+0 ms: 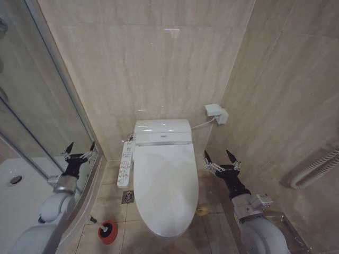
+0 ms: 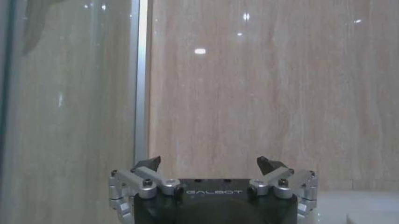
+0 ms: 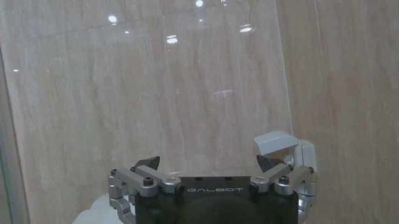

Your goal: Open the toilet lid, clean the toilet bowl with a toilet brush, close the toilet lid, and flush.

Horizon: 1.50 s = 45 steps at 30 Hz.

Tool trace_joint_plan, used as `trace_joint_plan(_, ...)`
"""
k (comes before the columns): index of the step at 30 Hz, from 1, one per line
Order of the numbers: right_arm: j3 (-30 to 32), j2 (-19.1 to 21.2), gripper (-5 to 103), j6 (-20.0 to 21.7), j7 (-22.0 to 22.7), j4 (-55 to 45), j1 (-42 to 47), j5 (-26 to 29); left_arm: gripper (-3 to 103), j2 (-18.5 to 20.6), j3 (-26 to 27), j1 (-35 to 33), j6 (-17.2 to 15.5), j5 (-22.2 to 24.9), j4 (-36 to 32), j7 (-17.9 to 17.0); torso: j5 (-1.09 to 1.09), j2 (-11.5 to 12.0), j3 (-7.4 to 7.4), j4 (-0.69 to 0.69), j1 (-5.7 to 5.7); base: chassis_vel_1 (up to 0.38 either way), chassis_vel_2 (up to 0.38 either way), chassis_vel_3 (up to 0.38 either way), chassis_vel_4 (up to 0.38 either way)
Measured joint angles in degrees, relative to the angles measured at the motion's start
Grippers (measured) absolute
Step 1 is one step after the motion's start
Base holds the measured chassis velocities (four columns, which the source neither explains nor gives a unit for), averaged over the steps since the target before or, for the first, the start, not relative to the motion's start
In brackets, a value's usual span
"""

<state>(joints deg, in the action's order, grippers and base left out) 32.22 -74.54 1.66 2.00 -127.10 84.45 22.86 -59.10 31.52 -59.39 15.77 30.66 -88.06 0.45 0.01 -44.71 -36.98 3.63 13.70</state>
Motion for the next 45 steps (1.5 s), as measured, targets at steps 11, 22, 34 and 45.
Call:
trace_joint_plan(11, 0.0, 0.0, 100, 0.0, 0.0, 0.0, 0.0, 0.0, 100, -1.71, -1.39, 2.04, -0.01, -0.41, 2.47, 0.19, -0.01, 0.0, 0.0, -0.02, 0.0, 0.0, 0.0, 0.0, 0.0)
trace_joint_plan(22, 0.0, 0.0, 100, 0.0, 0.0, 0.0, 0.0, 0.0, 100, -0.43, -0.61, 3.86, 0.05, 0.4, 3.62, 0.2, -0.01, -0.02, 0.02, -0.02, -0.02, -0.005, 0.004, 0.006, -0.006)
trace_joint_plan(34, 0.0, 0.0, 100, 0.0, 0.0, 0.0, 0.0, 0.0, 100, -0.16, -0.5, 4.21, 0.03, 0.78, 3.89, 0.21, -0.01, -0.01, 0.01, -0.02, -0.01, -0.035, 0.04, 0.039, -0.038)
trace_joint_plan(45, 0.0, 0.0, 100, 0.0, 0.0, 0.0, 0.01, 0.0, 100, -0.27, -0.92, 4.59, -0.04, 0.63, 4.45, 0.33, -0.01, -0.01, 0.01, -0.02, -0.03, -0.053, 0.044, 0.052, -0.05)
